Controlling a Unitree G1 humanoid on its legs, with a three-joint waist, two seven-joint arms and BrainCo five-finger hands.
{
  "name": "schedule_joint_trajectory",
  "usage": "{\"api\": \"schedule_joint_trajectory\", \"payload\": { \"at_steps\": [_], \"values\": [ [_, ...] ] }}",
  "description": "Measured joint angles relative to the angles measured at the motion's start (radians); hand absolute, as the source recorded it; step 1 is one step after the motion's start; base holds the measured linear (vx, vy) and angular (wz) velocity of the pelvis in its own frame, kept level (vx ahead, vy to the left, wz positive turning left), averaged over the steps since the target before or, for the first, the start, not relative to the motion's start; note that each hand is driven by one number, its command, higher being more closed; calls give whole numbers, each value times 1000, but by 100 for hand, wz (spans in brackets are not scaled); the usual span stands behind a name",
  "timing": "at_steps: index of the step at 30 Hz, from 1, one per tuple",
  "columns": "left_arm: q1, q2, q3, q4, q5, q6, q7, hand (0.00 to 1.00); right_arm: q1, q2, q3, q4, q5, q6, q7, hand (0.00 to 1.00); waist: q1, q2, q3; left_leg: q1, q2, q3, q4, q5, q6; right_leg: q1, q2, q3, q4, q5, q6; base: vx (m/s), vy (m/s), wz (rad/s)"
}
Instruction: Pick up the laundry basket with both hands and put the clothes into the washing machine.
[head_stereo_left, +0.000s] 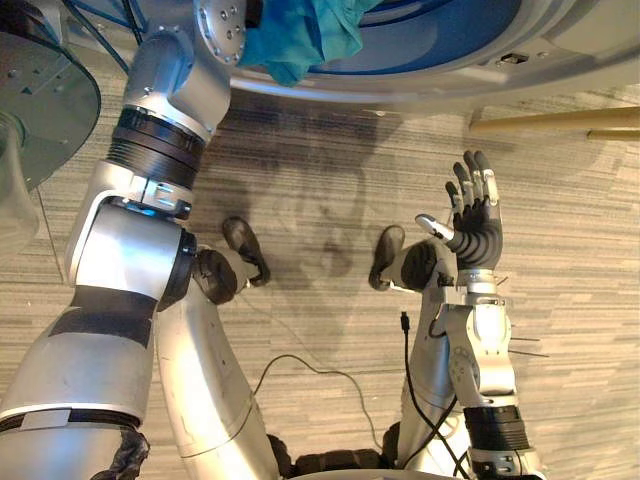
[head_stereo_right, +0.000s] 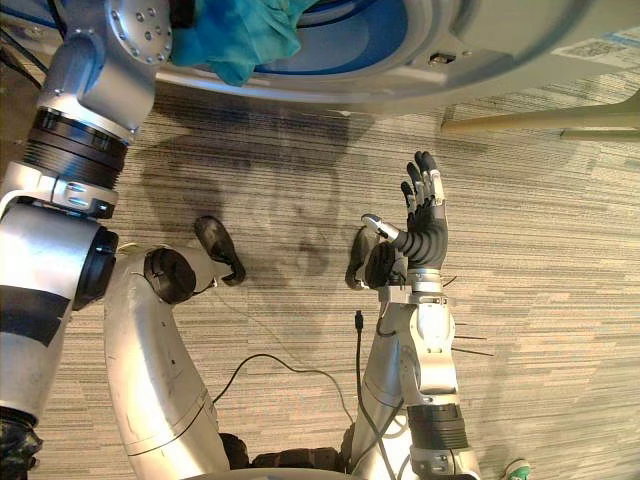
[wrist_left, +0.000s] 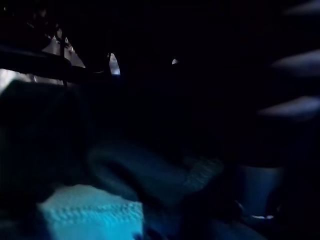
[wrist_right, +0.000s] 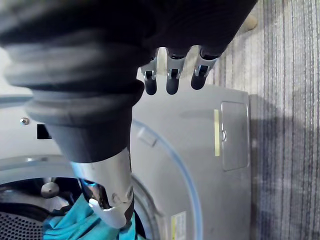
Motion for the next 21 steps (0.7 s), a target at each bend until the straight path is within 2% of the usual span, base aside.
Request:
{"api": "schedule_joint_trajectory", "payload": {
  "at_steps": [3,7,11,15,18,21],
  "values": [
    [-2,30,-5,-32,52,8,0,0,9,-7,0,0,-2,-1,0,0,8,0,0,9,-2,1,-16,9,-6,5,0,-2,-5,-1,-3,14,-40,5],
    [-2,66,22,-62,42,15,1,0,34,-6,0,2,-9,0,1,0,11,2,-2,29,-4,-6,-42,22,-15,30,1,-18,-23,-3,-7,23,-55,4],
    [-1,67,145,-66,-99,33,20,0,61,-3,9,6,-8,4,2,0,8,4,-10,47,-3,-16,-71,34,-27,53,6,-38,-49,-2,-20,24,-63,-1],
    [29,63,243,-76,-114,52,17,0,62,3,10,4,-12,26,2,0,5,6,-11,59,4,-29,-92,44,-43,68,21,-57,-64,-3,-33,18,-69,-6],
    [126,62,305,-194,-115,57,17,0,65,22,10,3,-18,27,2,0,0,7,-12,80,10,-30,-106,47,-49,82,30,-61,-70,-8,-43,29,-79,-4],
    [285,57,389,-390,-156,58,21,0,70,38,10,1,-26,30,0,0,2,10,-14,91,19,-45,-115,52,-59,103,37,-87,-72,-18,-62,48,-107,0]
  ]
}}
